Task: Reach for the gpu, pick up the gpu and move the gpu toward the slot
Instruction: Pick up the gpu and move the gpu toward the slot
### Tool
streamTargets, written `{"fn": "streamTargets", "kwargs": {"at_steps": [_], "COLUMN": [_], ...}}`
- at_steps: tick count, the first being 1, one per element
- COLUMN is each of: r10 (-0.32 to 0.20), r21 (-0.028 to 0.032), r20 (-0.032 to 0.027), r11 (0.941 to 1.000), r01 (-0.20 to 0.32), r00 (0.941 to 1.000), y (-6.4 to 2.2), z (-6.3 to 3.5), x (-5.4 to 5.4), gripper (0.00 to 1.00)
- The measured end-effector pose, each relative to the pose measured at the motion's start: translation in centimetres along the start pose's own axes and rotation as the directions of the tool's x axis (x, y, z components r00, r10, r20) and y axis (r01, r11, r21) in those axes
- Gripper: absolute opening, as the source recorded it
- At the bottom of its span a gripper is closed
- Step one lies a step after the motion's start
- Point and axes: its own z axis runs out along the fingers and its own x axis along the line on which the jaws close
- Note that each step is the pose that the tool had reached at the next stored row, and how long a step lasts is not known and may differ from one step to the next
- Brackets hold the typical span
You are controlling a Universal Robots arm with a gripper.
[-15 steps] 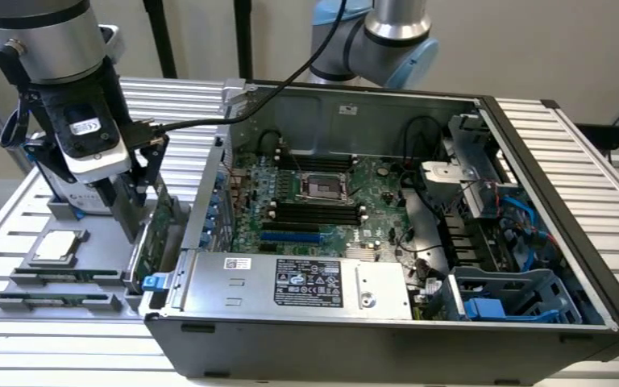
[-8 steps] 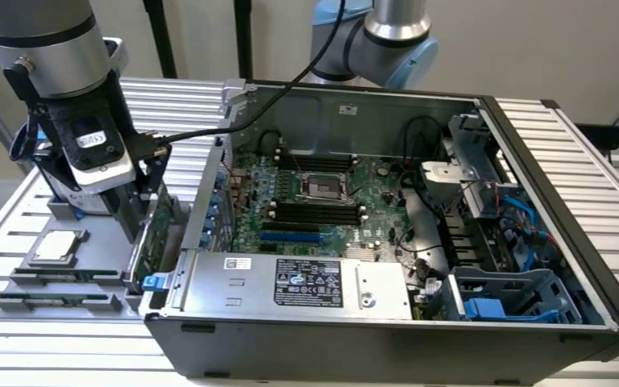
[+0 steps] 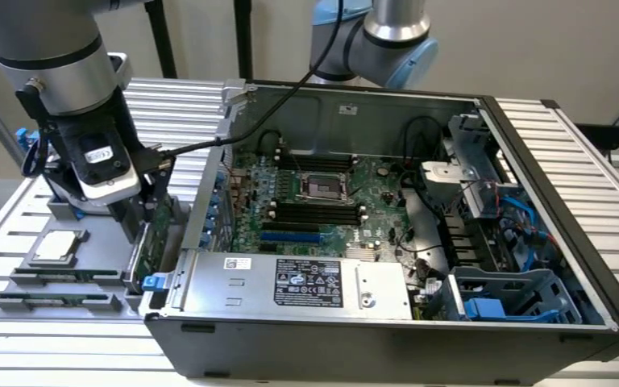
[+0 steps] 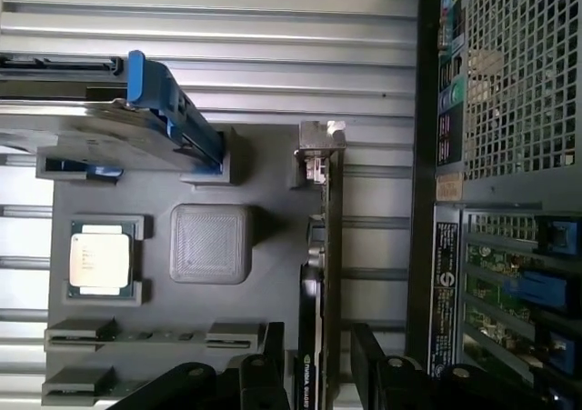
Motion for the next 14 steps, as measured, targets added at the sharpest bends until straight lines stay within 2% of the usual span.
{"fn": "streamTargets", "kwargs": {"at_steps": [7,14], "r10": [0.000,-0.001], "r21": [0.0001,0.0006], "r20": [0.0086,0.0254], "r11": [1.0000,1.0000], "r01": [0.000,0.001], "r00": [1.0000,0.9997], "y": [-0.03,-0.01], "z": [1.27,2.53], "x": [0.2,0.6], "gripper": [0.42,0.42]}}
